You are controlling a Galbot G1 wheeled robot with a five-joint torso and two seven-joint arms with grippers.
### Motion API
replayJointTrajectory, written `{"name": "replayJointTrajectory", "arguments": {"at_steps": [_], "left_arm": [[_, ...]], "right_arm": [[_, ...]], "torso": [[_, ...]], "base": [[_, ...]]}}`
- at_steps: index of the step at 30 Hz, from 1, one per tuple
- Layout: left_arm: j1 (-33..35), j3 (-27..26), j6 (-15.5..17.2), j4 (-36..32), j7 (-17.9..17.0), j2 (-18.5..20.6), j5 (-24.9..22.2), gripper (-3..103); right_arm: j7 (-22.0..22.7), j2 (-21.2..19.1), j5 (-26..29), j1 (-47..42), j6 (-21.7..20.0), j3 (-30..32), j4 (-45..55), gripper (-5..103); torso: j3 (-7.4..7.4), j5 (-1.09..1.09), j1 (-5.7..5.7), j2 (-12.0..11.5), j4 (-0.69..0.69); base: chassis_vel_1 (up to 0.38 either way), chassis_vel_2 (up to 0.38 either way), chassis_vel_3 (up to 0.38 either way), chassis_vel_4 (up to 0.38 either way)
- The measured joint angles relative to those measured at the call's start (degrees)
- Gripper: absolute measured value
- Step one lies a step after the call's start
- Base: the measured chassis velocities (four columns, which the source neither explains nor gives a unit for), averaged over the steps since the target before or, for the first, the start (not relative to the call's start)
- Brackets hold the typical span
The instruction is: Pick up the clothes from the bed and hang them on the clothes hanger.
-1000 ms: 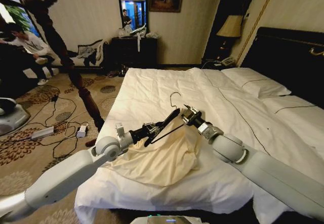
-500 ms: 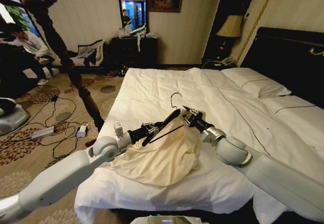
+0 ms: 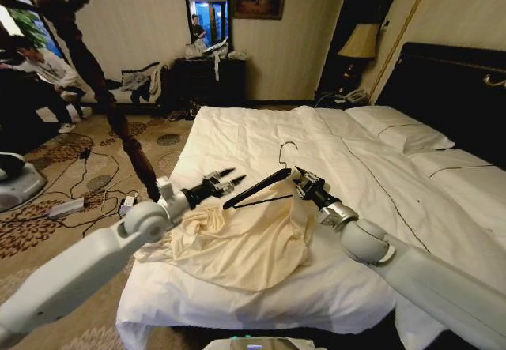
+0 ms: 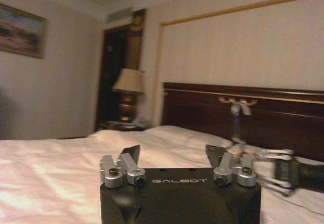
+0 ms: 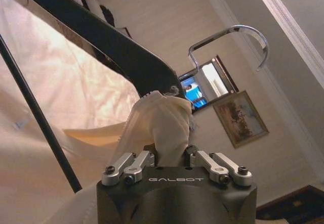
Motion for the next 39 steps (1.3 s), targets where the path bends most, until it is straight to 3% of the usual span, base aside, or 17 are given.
{"name": "replayJointTrajectory", "arguments": {"at_steps": [3, 5, 7, 16, 20, 23, 30, 39], "left_arm": [[3.42, -3.44, 0.00, 1.09, -1.98, 0.43, 1.01, 89], [5.11, -4.39, 0.02, 1.88, -3.12, 0.41, 1.73, 89], [7.46, -5.31, 0.02, 3.32, -4.22, -0.05, 3.19, 98], [11.17, -5.11, -0.09, 11.47, -4.25, -3.54, 7.50, 100], [11.96, -4.46, -0.57, 14.34, -2.01, -3.97, 9.05, 100], [12.44, -2.66, -1.57, 16.05, 2.13, -3.10, 13.58, 100], [13.33, -0.27, -2.64, 17.69, 3.33, -2.93, 18.71, 100], [24.81, -2.27, -6.77, 17.45, 6.42, -2.98, 25.95, 100]], "right_arm": [[0.03, 0.27, -0.62, -0.66, -0.05, 0.44, -0.63, 23], [0.10, 0.47, -0.65, -0.83, -0.06, 0.54, -0.79, 23], [0.40, 0.86, -0.61, -0.89, -0.07, 0.56, -0.88, 23], [0.69, 1.28, -0.22, -1.14, -0.11, 0.34, -0.77, 23], [0.96, 0.87, 0.07, -2.27, -0.13, 0.88, -0.46, 23], [1.27, 1.00, 0.13, -3.03, -0.22, 1.09, -0.39, 23], [1.43, 1.57, 0.36, -3.12, -0.23, 1.13, -0.91, 23], [2.03, 1.79, 1.12, -3.32, -0.23, 1.21, -1.24, 23]], "torso": [[0.00, 0.01, 0.00, 0.00, 0.01], [0.00, 0.00, 0.00, 0.00, 0.00], [0.00, 0.00, 0.00, 0.00, 0.00], [0.00, 0.00, 0.00, 0.00, 0.00], [0.00, 0.00, 0.00, 0.00, 0.00], [0.00, 0.01, 0.00, 0.00, 0.00], [0.00, 0.00, 0.00, 0.00, -0.01], [0.00, 0.01, 0.00, 0.00, 0.00]], "base": [[0.000, 0.000, 0.000, 0.000], [0.000, 0.000, 0.000, 0.000], [0.000, 0.000, 0.000, 0.000], [0.000, 0.000, 0.000, 0.000], [0.000, 0.000, 0.000, 0.000], [0.000, 0.000, 0.000, 0.000], [0.000, 0.000, 0.000, 0.000], [0.000, 0.000, 0.000, 0.000]]}}
